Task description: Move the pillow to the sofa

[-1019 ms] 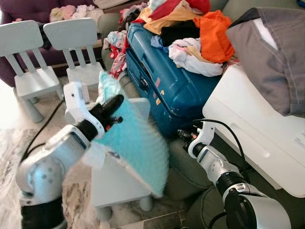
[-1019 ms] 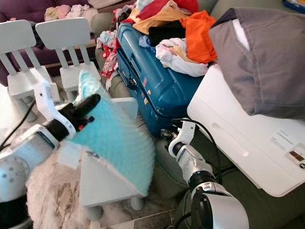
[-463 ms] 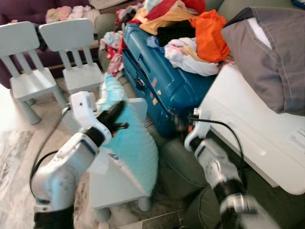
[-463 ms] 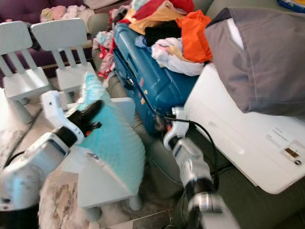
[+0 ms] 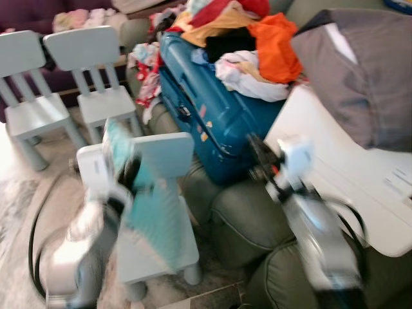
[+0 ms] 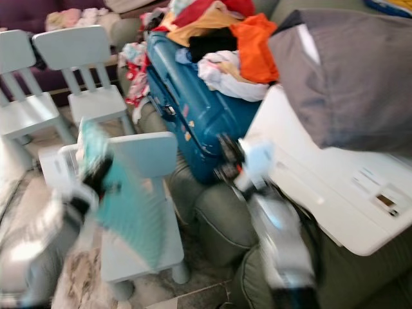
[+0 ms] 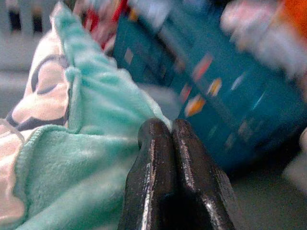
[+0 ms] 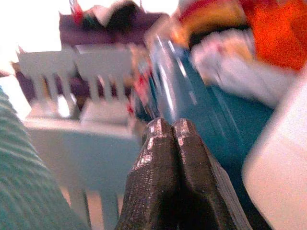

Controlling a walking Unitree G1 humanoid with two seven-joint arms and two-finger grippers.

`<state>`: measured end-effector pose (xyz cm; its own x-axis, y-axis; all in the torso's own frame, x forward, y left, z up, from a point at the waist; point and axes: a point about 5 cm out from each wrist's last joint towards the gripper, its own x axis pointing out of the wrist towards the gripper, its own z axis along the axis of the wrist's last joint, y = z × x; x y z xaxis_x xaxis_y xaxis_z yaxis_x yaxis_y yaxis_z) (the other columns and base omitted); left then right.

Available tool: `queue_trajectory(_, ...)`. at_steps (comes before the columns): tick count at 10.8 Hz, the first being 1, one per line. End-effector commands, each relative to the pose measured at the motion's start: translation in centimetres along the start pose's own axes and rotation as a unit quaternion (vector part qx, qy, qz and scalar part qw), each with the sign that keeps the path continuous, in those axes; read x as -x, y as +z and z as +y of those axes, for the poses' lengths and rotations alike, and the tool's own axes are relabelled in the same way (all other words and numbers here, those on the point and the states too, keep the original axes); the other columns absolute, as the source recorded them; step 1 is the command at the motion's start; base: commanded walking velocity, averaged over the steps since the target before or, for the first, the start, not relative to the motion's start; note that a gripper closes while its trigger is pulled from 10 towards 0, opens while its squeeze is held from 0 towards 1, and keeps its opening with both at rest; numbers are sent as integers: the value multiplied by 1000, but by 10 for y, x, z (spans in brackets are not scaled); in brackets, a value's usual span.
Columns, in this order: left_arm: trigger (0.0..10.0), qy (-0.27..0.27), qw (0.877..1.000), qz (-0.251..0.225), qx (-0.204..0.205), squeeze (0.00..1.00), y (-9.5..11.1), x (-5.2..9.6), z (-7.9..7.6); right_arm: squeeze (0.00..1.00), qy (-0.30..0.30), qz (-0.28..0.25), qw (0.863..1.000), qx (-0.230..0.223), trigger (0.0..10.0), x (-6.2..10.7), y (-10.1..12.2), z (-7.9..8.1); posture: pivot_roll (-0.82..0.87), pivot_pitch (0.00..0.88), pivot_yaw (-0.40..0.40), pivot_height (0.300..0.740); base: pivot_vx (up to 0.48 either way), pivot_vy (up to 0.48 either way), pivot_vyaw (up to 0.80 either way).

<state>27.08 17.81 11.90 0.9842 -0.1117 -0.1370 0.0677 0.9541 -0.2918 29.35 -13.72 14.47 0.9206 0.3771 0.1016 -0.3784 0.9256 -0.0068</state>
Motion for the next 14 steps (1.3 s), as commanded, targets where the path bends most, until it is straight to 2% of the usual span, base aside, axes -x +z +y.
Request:
queue_trajectory(1, 10000, -3, 1000, 3, -16, 0, -4, 0, -1, 0, -7, 1, 1000, 5, 10000, 1, 3, -2, -109, 95, -38, 740, 0, 0, 0)
queue_trajectory(2, 10000, 9, 999, 27, -26, 0, -23, 1, 8, 0, -7, 6, 1000, 30, 10000, 5, 0, 0, -113, 88, -39, 740, 0, 0, 0)
queue_trajectory(4, 10000, 29, 997, 48, -44, 0, -49, 1, 23, 0, -23, 38, 999, 8, 10000, 11, -20, 2, -120, 76, -37, 740, 0, 0, 0)
queue_trajectory(6, 10000, 46, 994, 71, -70, 0, -70, -8, 37, 0, -21, 89, 996, 5, 10000, 9, -50, 5, -123, 62, -36, 740, 0, 0, 0)
queue_trajectory(7, 10000, 59, 992, 89, -69, 0, -81, -10, 46, 0, -46, 116, 992, -26, 10000, 12, -65, -1, -123, 53, -35, 740, 0, 0, 0)
queue_trajectory(8, 10000, 57, 992, 90, -69, 0, -83, -10, 48, 0, -65, 127, 989, -50, 10000, 16, -70, -8, -127, 49, -35, 740, 0, 0, 0)
queue_trajectory(11, 10000, 45, 994, 78, -57, 0, -87, -13, 46, 0, -71, 166, 983, -43, 10000, 38, -91, -19, -134, 47, -37, 740, 0, 0, 0)
queue_trajectory(14, 10000, 42, 994, 82, -52, 0, -91, -12, 48, 0, -79, 170, 981, -53, 10000, 41, -94, -23, -136, 53, -36, 740, 0, 85, 0)
